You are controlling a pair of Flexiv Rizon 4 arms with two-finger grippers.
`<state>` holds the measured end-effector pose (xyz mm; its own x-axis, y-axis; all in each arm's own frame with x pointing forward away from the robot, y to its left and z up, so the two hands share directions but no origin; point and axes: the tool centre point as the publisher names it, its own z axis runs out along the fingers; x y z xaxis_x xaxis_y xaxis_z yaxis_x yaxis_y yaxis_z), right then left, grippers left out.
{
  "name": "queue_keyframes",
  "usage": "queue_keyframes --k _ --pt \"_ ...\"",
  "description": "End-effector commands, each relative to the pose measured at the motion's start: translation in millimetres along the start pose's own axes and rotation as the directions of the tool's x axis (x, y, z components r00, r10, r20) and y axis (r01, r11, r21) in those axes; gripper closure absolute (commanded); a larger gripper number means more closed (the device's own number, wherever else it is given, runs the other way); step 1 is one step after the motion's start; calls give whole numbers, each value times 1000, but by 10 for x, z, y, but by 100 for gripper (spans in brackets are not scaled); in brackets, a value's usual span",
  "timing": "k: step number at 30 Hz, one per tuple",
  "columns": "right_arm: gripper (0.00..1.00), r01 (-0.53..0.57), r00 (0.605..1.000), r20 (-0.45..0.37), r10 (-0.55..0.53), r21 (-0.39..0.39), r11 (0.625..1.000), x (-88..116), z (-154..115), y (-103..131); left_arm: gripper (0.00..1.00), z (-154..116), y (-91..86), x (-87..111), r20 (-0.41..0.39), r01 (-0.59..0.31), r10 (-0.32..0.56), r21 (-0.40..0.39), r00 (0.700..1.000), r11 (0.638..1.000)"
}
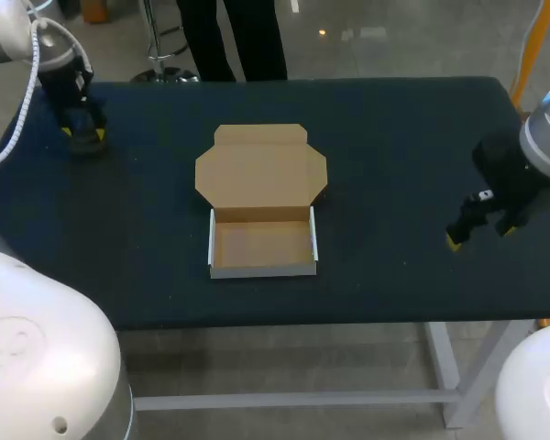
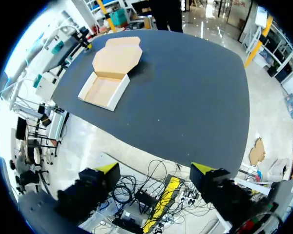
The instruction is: Assemble the packaging by folding the flat box into shape, placing the metal phone stand inside, and closing the box properly
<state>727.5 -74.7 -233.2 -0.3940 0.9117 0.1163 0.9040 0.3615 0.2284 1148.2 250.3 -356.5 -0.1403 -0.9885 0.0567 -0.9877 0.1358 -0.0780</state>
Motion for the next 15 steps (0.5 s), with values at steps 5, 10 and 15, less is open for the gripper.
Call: queue_keyframes --k 5,10,15 --pt "0 223 970 -26 -243 -313 923 109 38 -90 100 -313 601 227 0 -19 19 73 1000 997" --pt "0 352 926 4 -376 -364 862 176 113 -116 100 -397 856 364 -15 -36 37 70 999 997" --pt "0 416 890 -2 -457 -410 812 222 271 -123 100 -483 1089 491 -17 -58 59 68 998 996"
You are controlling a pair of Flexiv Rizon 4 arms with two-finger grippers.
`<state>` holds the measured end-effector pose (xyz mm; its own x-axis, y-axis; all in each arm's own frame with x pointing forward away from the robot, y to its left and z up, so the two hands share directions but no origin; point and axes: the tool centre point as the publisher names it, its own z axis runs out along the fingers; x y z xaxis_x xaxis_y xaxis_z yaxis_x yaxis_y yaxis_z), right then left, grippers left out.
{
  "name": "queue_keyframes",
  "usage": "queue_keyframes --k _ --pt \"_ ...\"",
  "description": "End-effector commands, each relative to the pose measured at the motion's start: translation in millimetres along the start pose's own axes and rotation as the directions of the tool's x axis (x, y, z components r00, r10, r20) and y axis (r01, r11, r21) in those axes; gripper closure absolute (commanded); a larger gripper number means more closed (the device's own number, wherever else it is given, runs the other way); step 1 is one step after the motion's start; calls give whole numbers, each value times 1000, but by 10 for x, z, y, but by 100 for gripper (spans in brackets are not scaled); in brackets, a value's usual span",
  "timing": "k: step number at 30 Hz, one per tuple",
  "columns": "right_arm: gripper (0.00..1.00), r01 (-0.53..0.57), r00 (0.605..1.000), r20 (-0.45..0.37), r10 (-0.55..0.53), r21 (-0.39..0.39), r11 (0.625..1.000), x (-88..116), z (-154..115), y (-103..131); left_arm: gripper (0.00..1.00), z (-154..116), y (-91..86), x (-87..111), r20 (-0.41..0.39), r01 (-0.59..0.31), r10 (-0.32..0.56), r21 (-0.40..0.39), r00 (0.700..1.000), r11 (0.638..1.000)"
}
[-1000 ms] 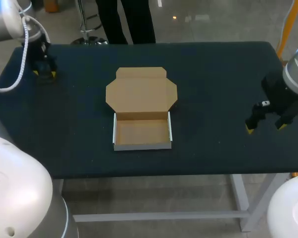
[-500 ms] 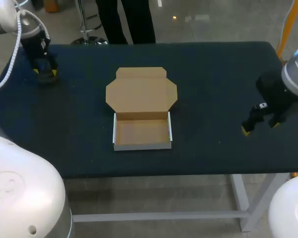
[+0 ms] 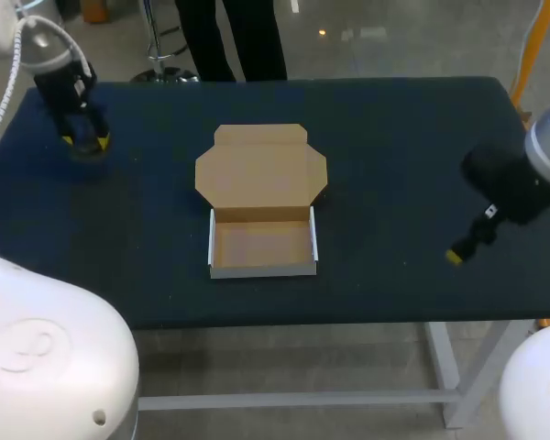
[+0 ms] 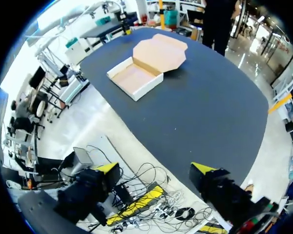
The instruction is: Assemble the packaging by folding the flat box into shape, placing the metal phone stand inside, and closing the box properly
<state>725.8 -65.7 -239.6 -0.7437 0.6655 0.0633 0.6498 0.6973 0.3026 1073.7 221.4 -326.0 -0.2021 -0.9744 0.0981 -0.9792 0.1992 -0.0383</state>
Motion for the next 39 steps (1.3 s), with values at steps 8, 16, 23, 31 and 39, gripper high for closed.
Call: queue_keyframes --k 8,16,23,31,39 --pt "0 108 993 10 -115 -428 897 187 398 27 100 -125 664 283 33 -25 22 96 999 995" --pt "0 146 988 27 -151 -484 863 199 514 205 100 -149 848 383 17 -36 35 80 999 996" --pt "0 193 978 29 -206 -503 843 238 586 321 100 -150 942 463 15 -44 43 66 999 997" --pt "0 222 971 33 -236 -480 849 216 656 308 100 -176 1013 564 25 -55 54 56 998 997" --pt "0 249 967 50 -251 -412 877 194 756 312 100 -181 1051 649 33 -64 62 52 998 997"
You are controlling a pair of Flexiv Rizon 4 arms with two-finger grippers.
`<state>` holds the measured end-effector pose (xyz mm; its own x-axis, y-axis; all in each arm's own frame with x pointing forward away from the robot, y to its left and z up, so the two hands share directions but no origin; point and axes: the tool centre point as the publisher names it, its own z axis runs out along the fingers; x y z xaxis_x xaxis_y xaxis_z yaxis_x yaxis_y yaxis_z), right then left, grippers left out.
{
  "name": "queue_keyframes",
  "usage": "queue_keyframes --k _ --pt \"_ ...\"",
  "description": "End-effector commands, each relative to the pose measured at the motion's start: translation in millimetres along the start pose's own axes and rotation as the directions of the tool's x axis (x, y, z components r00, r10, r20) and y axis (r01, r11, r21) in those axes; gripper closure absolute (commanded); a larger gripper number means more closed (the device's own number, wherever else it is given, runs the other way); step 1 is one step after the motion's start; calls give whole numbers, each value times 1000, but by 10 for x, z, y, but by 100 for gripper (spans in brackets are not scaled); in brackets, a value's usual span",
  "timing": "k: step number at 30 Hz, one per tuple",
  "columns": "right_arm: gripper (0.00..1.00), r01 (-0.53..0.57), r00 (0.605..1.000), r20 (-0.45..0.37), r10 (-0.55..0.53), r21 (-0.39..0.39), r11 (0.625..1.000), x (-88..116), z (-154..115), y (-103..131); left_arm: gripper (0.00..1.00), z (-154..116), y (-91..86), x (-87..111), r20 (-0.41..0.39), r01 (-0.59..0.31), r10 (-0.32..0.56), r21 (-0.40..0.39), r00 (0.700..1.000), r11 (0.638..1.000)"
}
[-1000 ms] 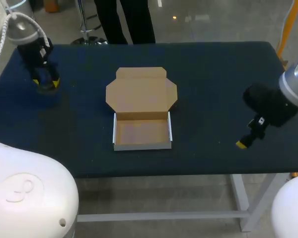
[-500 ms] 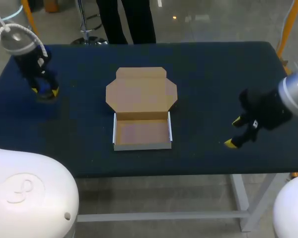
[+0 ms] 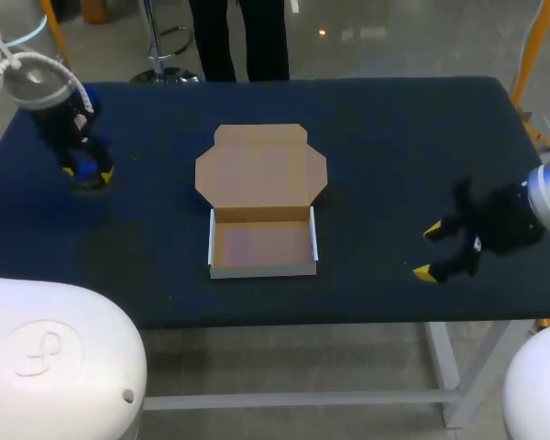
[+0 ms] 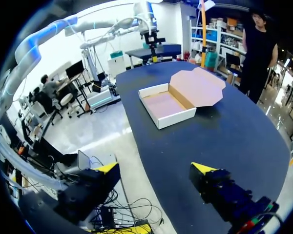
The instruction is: Assemble the packaging by folding the flat box into shape, placing the metal phone stand inside, and closing the box properly
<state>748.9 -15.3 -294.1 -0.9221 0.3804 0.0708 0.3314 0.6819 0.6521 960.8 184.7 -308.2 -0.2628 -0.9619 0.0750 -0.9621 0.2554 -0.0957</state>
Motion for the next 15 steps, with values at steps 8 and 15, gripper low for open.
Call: queue_keyframes --k 8,15 --pt "0 -20 984 177 17 16 1000 20 148 -32 100 -37 37 93 18 -7 7 -1 1000 1000" --pt "0 -19 984 179 16 18 1000 22 152 -38 100 -18 46 116 14 -13 13 -5 1000 1000"
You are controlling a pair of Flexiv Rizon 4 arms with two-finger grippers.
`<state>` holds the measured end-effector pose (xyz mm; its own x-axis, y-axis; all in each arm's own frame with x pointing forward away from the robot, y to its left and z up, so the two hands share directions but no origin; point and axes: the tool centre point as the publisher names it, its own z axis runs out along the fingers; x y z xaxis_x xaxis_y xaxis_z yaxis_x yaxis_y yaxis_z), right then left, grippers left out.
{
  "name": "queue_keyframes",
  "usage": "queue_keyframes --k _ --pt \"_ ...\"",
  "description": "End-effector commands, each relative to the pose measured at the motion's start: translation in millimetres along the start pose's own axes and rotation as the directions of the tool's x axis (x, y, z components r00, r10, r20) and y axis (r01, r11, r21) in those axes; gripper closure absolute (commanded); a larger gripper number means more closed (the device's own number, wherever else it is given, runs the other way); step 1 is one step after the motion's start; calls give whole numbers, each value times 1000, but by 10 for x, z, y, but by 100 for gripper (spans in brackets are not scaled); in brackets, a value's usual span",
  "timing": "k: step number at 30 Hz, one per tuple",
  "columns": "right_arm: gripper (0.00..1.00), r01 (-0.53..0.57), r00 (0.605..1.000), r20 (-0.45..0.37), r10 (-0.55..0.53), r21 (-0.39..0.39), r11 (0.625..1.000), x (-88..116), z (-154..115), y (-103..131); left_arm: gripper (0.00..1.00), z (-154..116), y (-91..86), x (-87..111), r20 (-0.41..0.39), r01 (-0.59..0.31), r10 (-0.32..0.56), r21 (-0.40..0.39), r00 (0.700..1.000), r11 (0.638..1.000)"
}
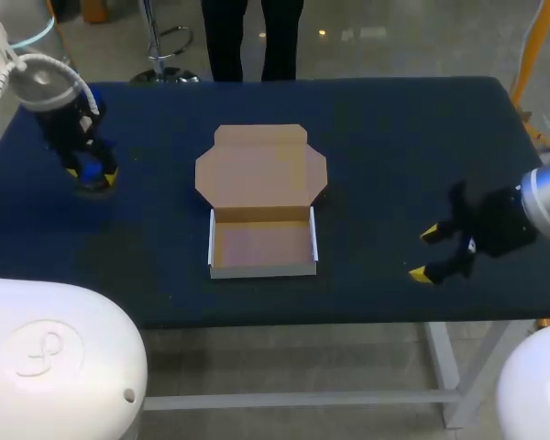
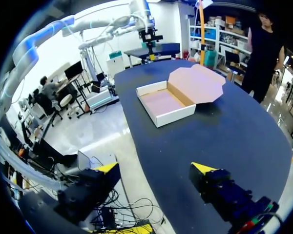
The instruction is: Assemble the packaging by folding the flat box into shape, placing the metal phone stand inside, and closing the box properly
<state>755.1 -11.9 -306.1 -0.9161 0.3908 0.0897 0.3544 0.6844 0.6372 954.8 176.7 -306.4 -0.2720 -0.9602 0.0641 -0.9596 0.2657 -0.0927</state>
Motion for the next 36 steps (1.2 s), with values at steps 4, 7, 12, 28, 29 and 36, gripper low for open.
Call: queue_keyframes --k 4,7,12,28,29,36 --pt "0 -3 984 181 2 0 1000 70 39 -11 100 -14 21 68 3 -12 12 -3 1000 1000" --pt "0 -3 984 181 2 0 1000 70 39 -11 100 -48 39 115 3 -15 15 -4 1000 1000" --pt "0 -3 984 181 2 0 1000 70 39 -11 100 -127 89 231 2 -2 2 -15 1000 1000" --pt "0 -3 984 181 2 0 1000 70 39 -11 100 -258 300 794 -8 -53 53 -42 999 998" --pt "0 -3 984 181 2 0 1000 70 39 -11 100 -257 320 845 -13 -60 60 -45 998 997" --pt "0 -3 984 181 2 0 1000 70 39 -11 100 -239 435 1200 -26 -52 51 -44 998 998"
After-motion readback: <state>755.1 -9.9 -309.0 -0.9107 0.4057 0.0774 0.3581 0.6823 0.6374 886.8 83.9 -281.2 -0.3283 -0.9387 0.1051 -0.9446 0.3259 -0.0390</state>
